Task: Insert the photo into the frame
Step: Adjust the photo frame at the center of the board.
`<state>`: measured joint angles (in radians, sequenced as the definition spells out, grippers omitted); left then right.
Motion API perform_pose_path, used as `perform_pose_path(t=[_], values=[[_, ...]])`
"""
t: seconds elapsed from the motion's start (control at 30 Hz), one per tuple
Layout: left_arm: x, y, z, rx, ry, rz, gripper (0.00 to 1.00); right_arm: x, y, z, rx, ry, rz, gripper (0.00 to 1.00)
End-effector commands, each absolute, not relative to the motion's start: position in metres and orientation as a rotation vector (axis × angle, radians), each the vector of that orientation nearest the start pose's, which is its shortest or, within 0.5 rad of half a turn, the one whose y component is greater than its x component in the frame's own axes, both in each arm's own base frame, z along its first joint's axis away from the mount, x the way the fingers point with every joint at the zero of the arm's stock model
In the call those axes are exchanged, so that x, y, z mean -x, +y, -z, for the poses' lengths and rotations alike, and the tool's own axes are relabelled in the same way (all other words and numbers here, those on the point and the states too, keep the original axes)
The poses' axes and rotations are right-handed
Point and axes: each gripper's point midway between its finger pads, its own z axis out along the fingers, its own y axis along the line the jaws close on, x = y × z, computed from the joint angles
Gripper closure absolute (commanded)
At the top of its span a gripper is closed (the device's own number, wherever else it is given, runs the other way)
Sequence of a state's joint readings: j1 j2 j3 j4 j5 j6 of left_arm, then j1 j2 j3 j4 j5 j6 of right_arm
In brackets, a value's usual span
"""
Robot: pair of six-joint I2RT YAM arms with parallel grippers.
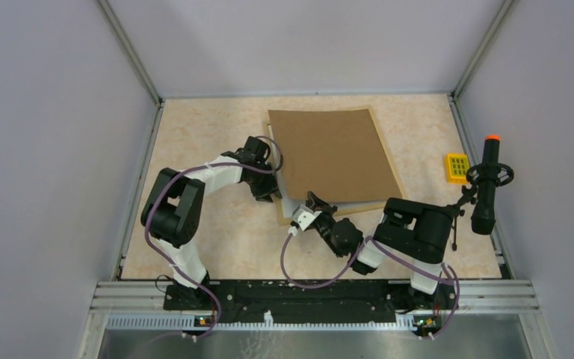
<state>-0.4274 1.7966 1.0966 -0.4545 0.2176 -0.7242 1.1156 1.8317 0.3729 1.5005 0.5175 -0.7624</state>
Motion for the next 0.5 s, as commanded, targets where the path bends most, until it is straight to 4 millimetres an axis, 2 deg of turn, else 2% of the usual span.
perform_pose_path(t=[0.0, 0.1, 0.17, 0.47], values=[[-0.317, -0.2, -0.01, 0.347, 2.845, 0.436, 0.58, -0.269, 0.299, -0.157, 0.61, 1.19, -0.165, 1.0], [-0.314, -0.2, -0.005, 0.351, 2.862, 0.434, 0.59, -0.269, 0.3, -0.157, 0.612, 1.191, -0.165, 1.0], [-0.314, -0.201, -0.003, 0.353, 2.863, 0.442, 0.63, -0.269, 0.3, -0.156, 0.615, 1.193, -0.164, 1.0], [-0.314, -0.2, 0.004, 0.348, 2.88, 0.429, 0.91, -0.269, 0.299, -0.153, 0.618, 1.199, -0.159, 1.0]])
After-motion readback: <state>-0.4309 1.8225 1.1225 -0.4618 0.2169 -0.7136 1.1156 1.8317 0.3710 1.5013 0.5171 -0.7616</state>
